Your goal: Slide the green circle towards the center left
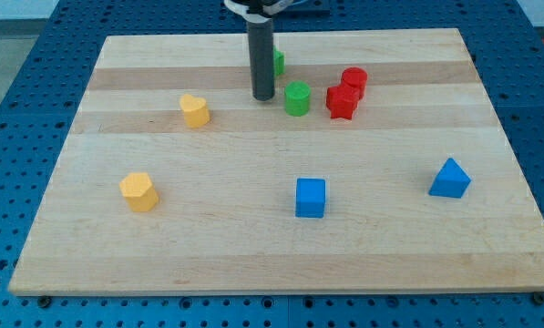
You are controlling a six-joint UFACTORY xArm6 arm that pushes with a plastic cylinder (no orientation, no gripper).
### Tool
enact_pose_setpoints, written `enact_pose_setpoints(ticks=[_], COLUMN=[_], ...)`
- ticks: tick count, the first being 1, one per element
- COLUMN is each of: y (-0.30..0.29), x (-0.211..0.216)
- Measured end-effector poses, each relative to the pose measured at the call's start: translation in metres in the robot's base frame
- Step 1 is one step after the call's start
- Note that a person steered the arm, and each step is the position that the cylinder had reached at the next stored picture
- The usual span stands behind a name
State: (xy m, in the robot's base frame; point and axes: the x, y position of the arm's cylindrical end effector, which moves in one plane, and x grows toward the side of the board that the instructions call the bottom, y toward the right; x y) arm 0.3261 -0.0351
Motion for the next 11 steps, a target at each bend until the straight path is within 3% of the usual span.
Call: enact_pose_setpoints(ticks=[1, 2, 4, 6, 8, 9, 11], y=[0.052, 0.089, 0.009, 0.003, 0.031, 0.078, 0.061], x=[-0.048, -0.034, 0.042, 0.059, 0.092, 0.112, 0.146])
